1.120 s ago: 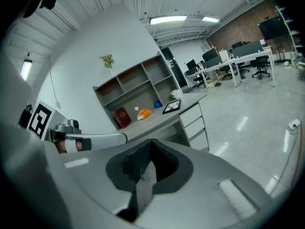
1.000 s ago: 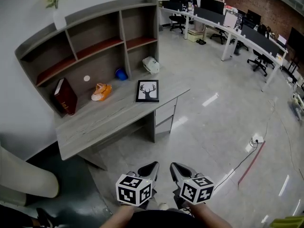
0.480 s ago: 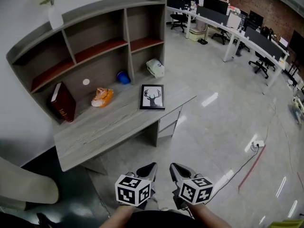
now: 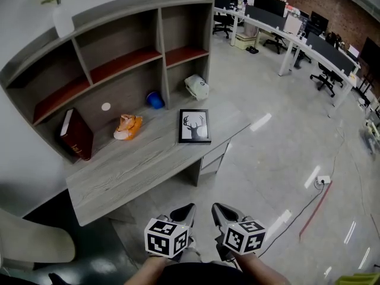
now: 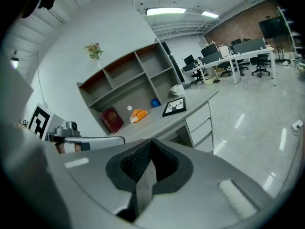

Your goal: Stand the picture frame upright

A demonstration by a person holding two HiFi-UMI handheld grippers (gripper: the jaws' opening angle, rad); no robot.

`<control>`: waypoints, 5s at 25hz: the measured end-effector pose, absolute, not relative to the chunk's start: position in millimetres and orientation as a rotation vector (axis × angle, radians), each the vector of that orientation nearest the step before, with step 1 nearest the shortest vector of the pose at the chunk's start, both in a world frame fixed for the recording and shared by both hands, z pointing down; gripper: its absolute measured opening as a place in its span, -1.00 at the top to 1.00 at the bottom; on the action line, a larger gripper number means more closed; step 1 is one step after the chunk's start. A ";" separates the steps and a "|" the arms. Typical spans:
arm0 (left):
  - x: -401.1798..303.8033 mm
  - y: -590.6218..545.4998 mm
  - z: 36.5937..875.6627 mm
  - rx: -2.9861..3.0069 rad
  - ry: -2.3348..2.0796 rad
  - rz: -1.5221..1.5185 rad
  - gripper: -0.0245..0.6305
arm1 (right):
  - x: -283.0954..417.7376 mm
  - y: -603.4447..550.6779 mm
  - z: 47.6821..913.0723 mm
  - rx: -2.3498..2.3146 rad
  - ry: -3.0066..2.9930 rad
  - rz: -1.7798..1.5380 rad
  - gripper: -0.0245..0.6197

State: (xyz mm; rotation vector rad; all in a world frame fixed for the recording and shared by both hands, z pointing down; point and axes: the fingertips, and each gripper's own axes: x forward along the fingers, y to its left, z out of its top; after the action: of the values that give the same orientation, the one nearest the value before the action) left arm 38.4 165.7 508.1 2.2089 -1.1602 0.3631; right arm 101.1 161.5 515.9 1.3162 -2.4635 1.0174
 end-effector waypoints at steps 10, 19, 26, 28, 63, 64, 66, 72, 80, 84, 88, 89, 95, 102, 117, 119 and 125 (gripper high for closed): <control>12.1 135.6 511.2 2.217 -1.138 0.359 0.94 | 81.3 134.8 519.0 1.379 -2.426 1.017 0.93; 7.8 123.3 518.5 2.200 -1.126 0.337 0.94 | 86.5 121.3 520.9 1.413 -2.390 0.983 0.93; 9.3 100.4 509.2 2.191 -1.172 0.312 0.94 | 86.9 88.1 509.5 1.374 -2.440 0.959 0.93; 10.9 89.1 504.7 2.196 -1.189 0.308 0.94 | 85.2 77.3 505.0 1.349 -2.460 0.945 0.93; 71.5 -8.8 512.7 2.147 -1.340 0.392 0.94 | 136.4 -26.3 515.1 1.178 -2.535 0.922 0.93; 69.7 -11.0 513.2 2.144 -1.343 0.390 0.94 | 134.9 -27.7 515.7 1.178 -2.533 0.920 0.93; 68.0 -16.1 513.6 2.149 -1.339 0.388 0.94 | 131.3 -30.5 518.2 1.169 -2.530 0.926 0.93; 65.9 -40.7 517.9 2.198 -1.293 0.411 0.94 | 123.6 -53.6 523.3 1.175 -2.514 0.940 0.93; 49.1 -80.5 527.4 2.208 -1.233 0.418 0.94 | 106.9 -91.8 530.8 1.207 -2.469 0.948 0.93; 38.2 -99.4 533.2 2.190 -1.223 0.422 0.94 | 101.2 -109.5 536.0 1.219 -2.444 0.959 0.93; 31.3 -116.6 539.1 2.203 -1.196 0.434 0.94 | 94.7 -125.6 542.1 1.219 -2.424 0.972 0.93; 30.3 -120.4 540.6 2.207 -1.188 0.438 0.94 | 93.5 -129.5 543.3 1.222 -2.421 0.977 0.93; 18.1 -143.7 547.2 2.208 -1.191 0.456 0.94 | 84.1 -151.3 548.3 1.234 -2.394 1.003 0.93; 2.4 -166.5 560.5 2.192 -1.146 0.487 0.94 | 72.9 -175.3 554.3 1.267 -2.355 1.002 0.93; -28.8 -203.2 589.2 2.100 -1.183 0.516 0.80 | 72.9 -211.5 562.5 1.370 -2.303 0.976 0.92; -31.3 -209.2 591.5 2.084 -1.200 0.517 0.79 | 72.4 -216.5 563.4 1.353 -2.312 0.969 0.87; -33.0 -227.4 595.9 2.038 -1.249 0.532 0.77 | 80.0 -237.0 572.8 1.313 -2.297 1.004 0.83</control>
State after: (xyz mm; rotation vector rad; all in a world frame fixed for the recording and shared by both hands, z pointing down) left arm -33.0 -227.4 595.9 2.0385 -1.2493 0.5325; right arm 80.0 -237.0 572.8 1.3132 -2.2972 1.0038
